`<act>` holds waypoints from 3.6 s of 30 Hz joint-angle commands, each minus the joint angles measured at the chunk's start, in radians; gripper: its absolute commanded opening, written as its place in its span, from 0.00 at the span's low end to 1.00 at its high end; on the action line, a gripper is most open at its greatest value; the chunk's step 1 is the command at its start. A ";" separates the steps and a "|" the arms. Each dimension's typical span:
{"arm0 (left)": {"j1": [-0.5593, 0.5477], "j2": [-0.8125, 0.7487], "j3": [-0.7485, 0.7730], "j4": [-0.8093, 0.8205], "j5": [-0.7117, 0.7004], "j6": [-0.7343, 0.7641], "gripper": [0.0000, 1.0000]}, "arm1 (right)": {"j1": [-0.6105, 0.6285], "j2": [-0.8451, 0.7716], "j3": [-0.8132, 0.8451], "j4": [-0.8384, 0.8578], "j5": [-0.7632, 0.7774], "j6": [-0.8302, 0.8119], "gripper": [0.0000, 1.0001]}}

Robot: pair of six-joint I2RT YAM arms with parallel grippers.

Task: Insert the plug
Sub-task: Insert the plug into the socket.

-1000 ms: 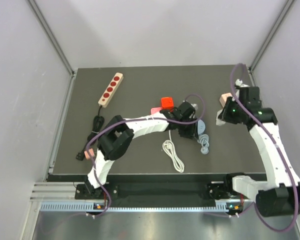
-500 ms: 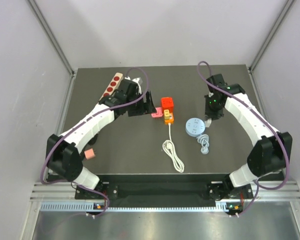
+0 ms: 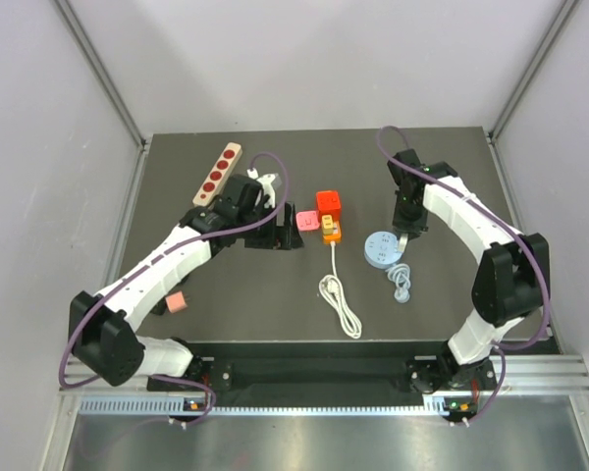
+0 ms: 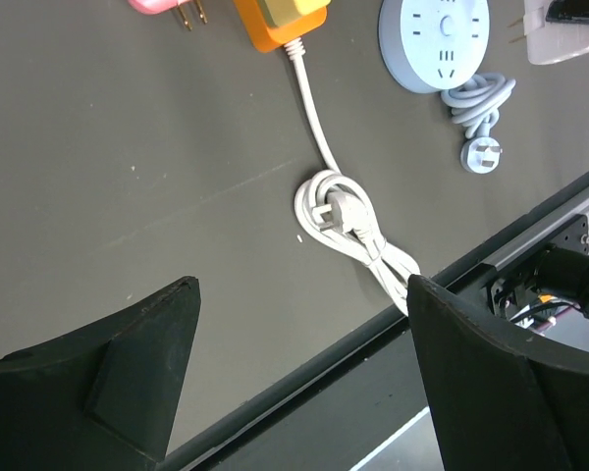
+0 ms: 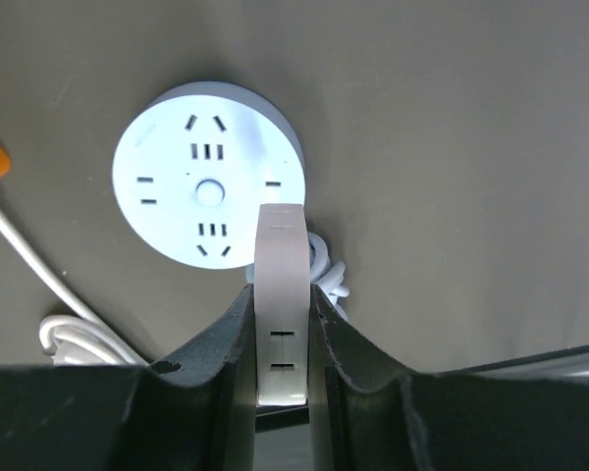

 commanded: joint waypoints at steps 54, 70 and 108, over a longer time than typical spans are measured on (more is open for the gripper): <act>0.002 -0.015 -0.025 0.061 0.052 0.016 0.90 | -0.038 0.051 -0.267 0.293 -0.020 -0.030 0.00; 0.002 -0.003 -0.025 0.058 0.043 0.015 0.90 | -0.039 -0.049 -0.375 0.327 0.015 -0.061 0.00; 0.002 0.014 -0.025 0.072 0.081 -0.005 0.90 | 0.000 -0.184 -0.688 0.474 0.074 0.024 0.00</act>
